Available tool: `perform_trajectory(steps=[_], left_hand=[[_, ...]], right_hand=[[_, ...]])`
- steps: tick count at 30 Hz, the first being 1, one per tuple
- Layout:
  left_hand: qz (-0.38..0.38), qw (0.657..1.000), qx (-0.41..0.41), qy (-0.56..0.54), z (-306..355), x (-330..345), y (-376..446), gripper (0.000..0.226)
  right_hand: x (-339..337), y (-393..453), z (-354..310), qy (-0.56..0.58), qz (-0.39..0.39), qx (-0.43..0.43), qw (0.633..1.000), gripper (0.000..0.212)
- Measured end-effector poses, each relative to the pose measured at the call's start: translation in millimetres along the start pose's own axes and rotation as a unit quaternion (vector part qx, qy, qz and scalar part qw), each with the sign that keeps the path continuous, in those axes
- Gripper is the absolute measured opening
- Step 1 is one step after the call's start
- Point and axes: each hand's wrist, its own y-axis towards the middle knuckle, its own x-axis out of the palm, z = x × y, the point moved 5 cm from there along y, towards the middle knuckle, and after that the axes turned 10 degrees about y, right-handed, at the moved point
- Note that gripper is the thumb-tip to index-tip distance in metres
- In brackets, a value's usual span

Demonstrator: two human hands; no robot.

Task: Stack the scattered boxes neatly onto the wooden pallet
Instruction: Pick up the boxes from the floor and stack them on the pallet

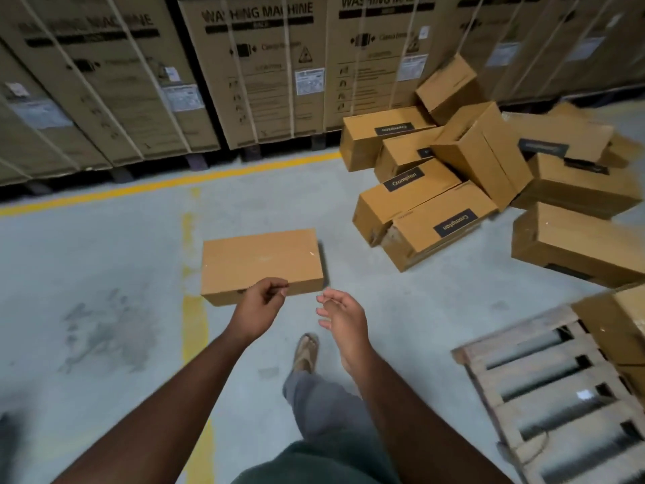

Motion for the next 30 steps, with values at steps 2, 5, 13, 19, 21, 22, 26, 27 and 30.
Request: perform_trajectory(steps=[2, 5, 13, 19, 21, 22, 26, 27, 30], left_hand=[[-0.017, 1.000, -0.010, 0.007, -22, -8, 44, 0.017], [-0.036, 0.998, -0.036, 0.040, -75, -17, 116, 0.018], [-0.095, 0.974, -0.144, 0.146, -243, -40, 282, 0.017], [-0.193, 0.943, -0.147, 0.229, -354, -19, 404, 0.032], [-0.219, 0.923, -0.126, 0.292, -396, -15, 445, 0.048], [-0.224, 0.912, -0.124, 0.320, -415, -15, 464, 0.059], [-0.227, 0.892, -0.090, 0.380, -478, -18, 534, 0.080], [-0.209, 0.895, -0.074, 0.387, -489, -20, 550, 0.074], [-0.148, 0.893, -0.095, 0.414, -515, -42, 589, 0.102]], right_hand=[[25, 39, 22, 0.029, 0.016, 0.025, 0.999, 0.010], [64, 108, 71, 0.090, 0.060, 0.090, 0.990, 0.011], [182, 292, 198, 0.229, 0.134, 0.272, 0.925, 0.011], [222, 417, 292, 0.246, 0.182, 0.337, 0.890, 0.023], [234, 448, 334, 0.231, 0.186, 0.384, 0.874, 0.015], [240, 460, 354, 0.224, 0.187, 0.406, 0.866, 0.015], [284, 489, 426, 0.241, 0.137, 0.445, 0.852, 0.028], [297, 492, 441, 0.255, 0.130, 0.442, 0.850, 0.035], [323, 496, 476, 0.279, 0.149, 0.412, 0.855, 0.055]])
